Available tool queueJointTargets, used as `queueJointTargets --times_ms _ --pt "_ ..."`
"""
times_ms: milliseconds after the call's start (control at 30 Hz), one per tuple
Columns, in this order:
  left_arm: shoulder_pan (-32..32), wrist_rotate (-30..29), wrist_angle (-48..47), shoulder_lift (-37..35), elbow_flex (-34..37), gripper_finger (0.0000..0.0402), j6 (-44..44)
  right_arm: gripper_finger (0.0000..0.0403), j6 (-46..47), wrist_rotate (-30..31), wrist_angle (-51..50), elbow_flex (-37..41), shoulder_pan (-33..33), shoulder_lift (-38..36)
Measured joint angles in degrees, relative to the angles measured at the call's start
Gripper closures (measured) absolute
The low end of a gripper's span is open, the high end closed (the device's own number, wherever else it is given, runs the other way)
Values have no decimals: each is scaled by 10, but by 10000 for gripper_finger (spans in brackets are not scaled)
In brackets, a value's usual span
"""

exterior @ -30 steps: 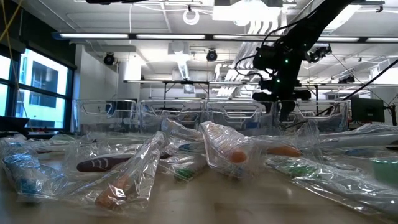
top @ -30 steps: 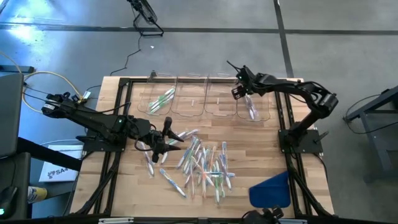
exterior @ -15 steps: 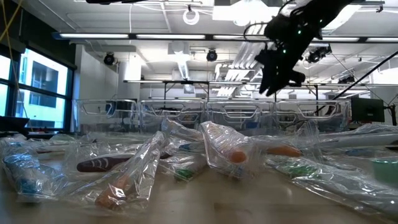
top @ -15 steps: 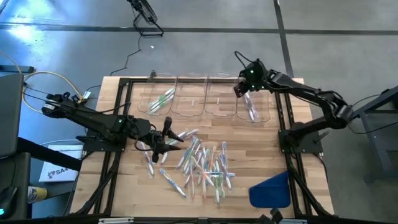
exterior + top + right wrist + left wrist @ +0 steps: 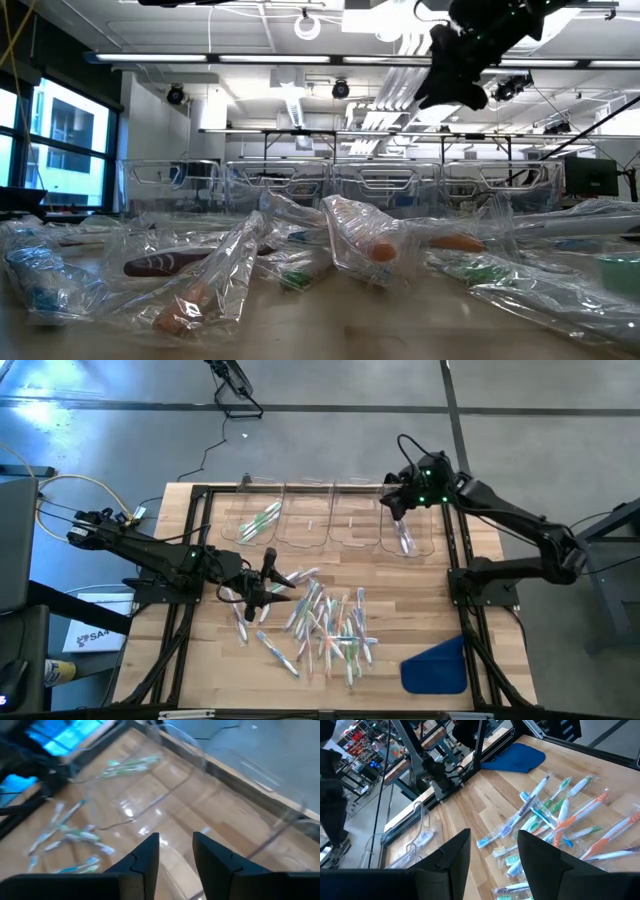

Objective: Pick & Place Toothbrushes
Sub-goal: Put the blue toothbrush into the middle right transparent bin

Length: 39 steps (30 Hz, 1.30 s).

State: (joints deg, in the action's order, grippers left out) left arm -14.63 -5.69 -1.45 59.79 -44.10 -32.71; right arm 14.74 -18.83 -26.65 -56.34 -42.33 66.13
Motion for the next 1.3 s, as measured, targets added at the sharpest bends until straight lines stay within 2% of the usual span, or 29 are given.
queueJointTargets --times_ms 333,633,767,867,1067,1133,1300 --pt "0 0 0 0 0 242 0 393 -31 -24 -1 0 21 -17" --pt "0 2 2 0 0 242 16 401 -23 -21 -6 0 89 -18" --pt "0 -8 59 -2 0 242 25 401 -11 19 -6 0 122 -24" --pt "0 -11 48 -35 0 242 -16 401 -8 25 -6 0 143 -29" --pt "0 -101 -47 -124 -1 242 -29 401 9 48 -6 0 177 -64" --pt "0 -104 -80 -150 0 242 -21 401 18 61 -6 0 188 -79" --pt "0 -104 -77 -200 49 242 -18 401 26 104 -6 0 224 -115"
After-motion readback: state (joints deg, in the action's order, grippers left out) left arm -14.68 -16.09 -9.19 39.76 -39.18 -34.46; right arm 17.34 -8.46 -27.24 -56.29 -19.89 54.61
